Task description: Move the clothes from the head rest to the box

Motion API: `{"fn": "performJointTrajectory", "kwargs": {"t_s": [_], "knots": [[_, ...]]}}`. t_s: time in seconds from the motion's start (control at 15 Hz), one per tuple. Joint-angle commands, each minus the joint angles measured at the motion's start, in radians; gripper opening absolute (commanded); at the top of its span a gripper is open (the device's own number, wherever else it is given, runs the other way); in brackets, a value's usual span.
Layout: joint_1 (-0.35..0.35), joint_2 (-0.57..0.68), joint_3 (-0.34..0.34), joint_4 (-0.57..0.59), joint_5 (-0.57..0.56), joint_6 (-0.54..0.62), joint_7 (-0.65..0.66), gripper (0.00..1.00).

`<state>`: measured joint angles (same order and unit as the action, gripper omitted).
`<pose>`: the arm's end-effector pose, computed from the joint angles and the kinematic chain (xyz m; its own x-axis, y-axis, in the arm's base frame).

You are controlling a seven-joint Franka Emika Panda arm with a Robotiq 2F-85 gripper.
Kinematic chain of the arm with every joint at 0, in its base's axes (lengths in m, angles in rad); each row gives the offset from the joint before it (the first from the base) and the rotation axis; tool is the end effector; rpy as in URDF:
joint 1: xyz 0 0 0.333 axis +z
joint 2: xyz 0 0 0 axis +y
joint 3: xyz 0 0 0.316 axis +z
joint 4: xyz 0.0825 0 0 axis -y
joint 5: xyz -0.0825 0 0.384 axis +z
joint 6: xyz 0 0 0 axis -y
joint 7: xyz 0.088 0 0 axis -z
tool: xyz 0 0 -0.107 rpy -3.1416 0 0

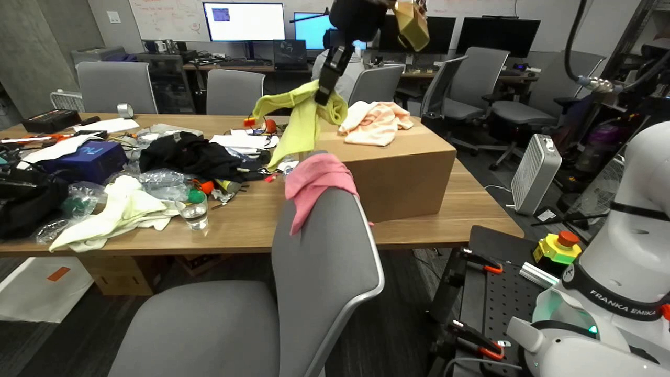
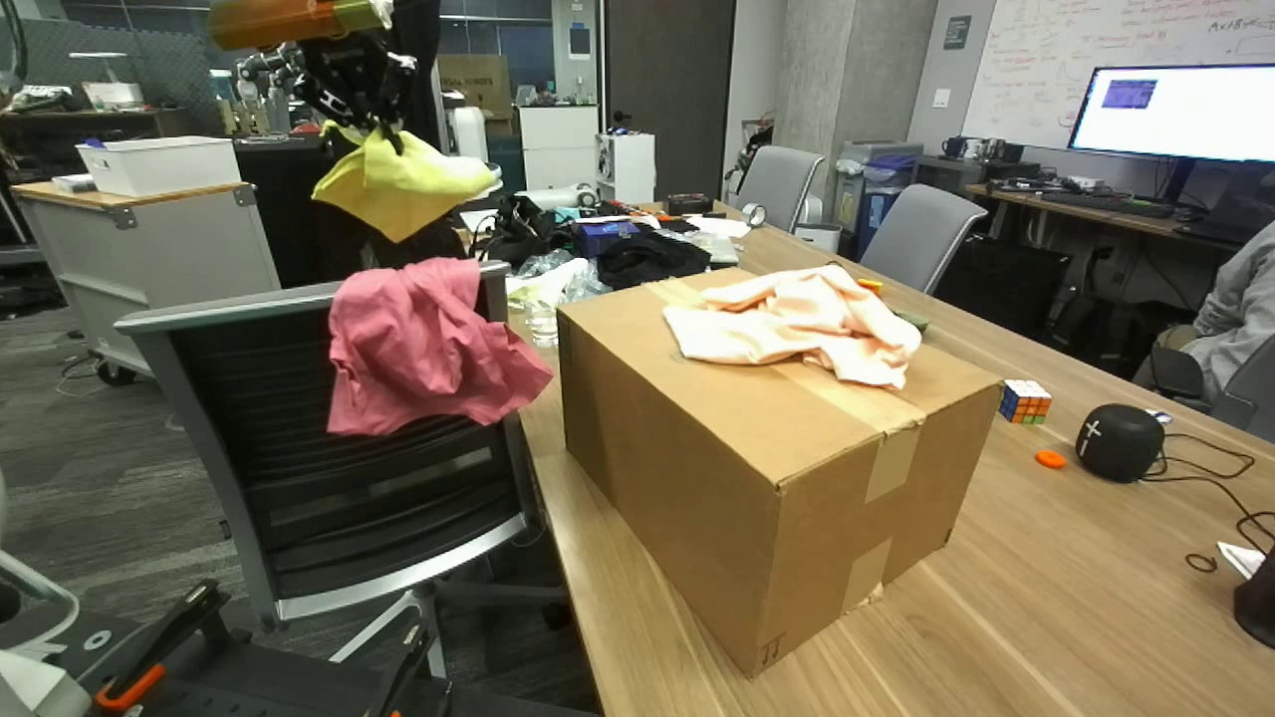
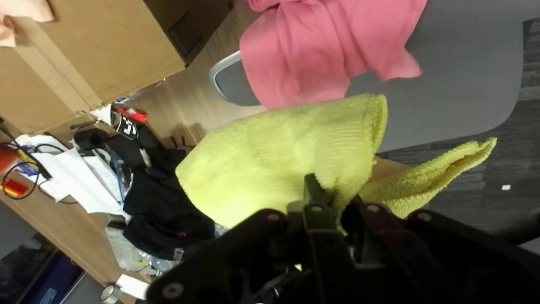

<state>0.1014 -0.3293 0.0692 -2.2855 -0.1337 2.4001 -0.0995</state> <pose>0.4810 0.0845 0.5316 0.8450 0.3506 0.4039 0.2991 -0.9358 0.1867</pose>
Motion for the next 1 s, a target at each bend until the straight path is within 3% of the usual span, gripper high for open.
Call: {"fn": "performJointTrajectory", "kwargs": {"t_s": [0.0,0.33,0.4,0.93], "knots": [[-0.022,0.002,0.002,0.073,0.001,-0.001,0.028,0.12],[-0.071,0.028,-0.003,0.132,-0.038,0.010,0.065,0.12],[-0.088,-0.030,-0.013,0.119,-0.044,-0.034,0.073,0.12],[-0.303,-0.055,-0.106,0.214,-0.180,-0.049,0.231,0.12]]}}
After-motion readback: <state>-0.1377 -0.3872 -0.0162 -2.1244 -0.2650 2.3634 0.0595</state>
